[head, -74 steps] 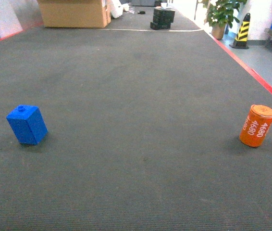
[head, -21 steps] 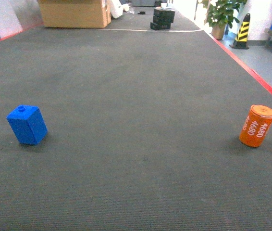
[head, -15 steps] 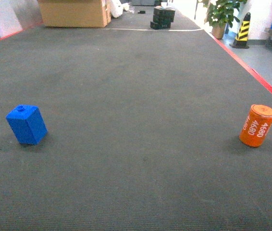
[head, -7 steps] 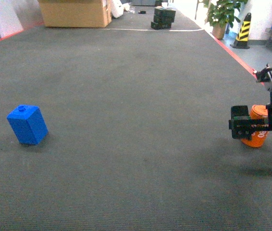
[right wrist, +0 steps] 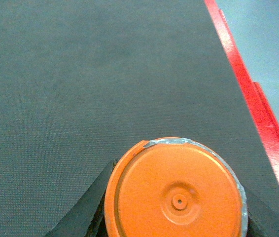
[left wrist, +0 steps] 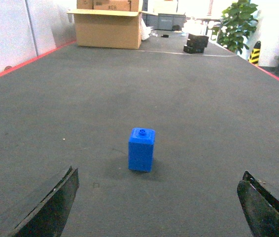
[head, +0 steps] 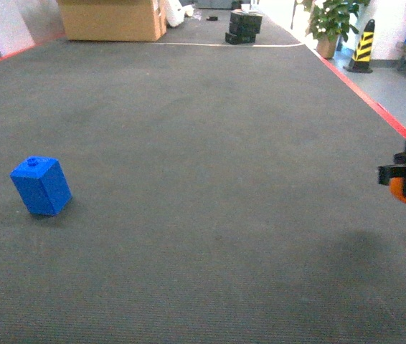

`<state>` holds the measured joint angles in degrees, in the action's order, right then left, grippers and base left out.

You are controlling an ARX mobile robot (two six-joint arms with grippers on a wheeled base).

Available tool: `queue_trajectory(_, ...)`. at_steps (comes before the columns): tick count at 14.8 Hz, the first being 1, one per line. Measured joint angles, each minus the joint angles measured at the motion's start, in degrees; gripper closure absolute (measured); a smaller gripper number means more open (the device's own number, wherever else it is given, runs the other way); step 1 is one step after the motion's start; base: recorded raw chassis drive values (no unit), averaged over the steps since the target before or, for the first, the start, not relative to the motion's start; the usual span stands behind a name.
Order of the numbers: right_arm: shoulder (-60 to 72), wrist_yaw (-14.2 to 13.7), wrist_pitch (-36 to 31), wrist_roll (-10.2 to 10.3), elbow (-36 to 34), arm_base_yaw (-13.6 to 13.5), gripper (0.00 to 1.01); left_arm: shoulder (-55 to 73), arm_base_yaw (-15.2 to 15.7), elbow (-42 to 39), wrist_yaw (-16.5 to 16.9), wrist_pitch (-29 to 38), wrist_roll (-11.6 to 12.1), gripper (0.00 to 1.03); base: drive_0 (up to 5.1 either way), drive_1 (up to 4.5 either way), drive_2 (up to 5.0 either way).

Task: Sort blue parts and orange caps into right shelf containers

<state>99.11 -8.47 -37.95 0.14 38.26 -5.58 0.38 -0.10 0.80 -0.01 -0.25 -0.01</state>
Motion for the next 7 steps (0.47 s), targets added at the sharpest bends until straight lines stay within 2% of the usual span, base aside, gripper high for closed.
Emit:
queue_trajectory(2,-9.5,0.5,-0.7,-0.8,-8.1,1.3,0.56,0.0,0.0,0.0,0.0,0.0,0.0,0.05,0.0,0.0,0.0)
queue_trajectory(3,-13.4,-0.2,0.5,-0.9,-11.6,1.6,0.56,1.3,-1.2,0.4,-3.7,-1.5,-0.8,0.05,0.0,0.0,0.0)
queue_trajectory(4,-15.4,-0.3,0.6,-1.0,-13.3,1.5,0.56,9.2,-3.1,1.2,-9.2,3.2,-2.3,0.05,0.0,0.0,0.0)
queue_trajectory(5,-15.9,-0.3,0.1,-1.1,-13.1,1.5,0.56,21.8,-2.7,3.2,-9.4,12.0,-2.4,0.05,0.0,0.0,0.0)
queue_trajectory(7,-15.9,-0.3,0.2,-1.2,-13.0,1.5,0.56,27.1,-2.3,4.2,-8.5,16.0,-2.3,0.05,0.0,0.0,0.0)
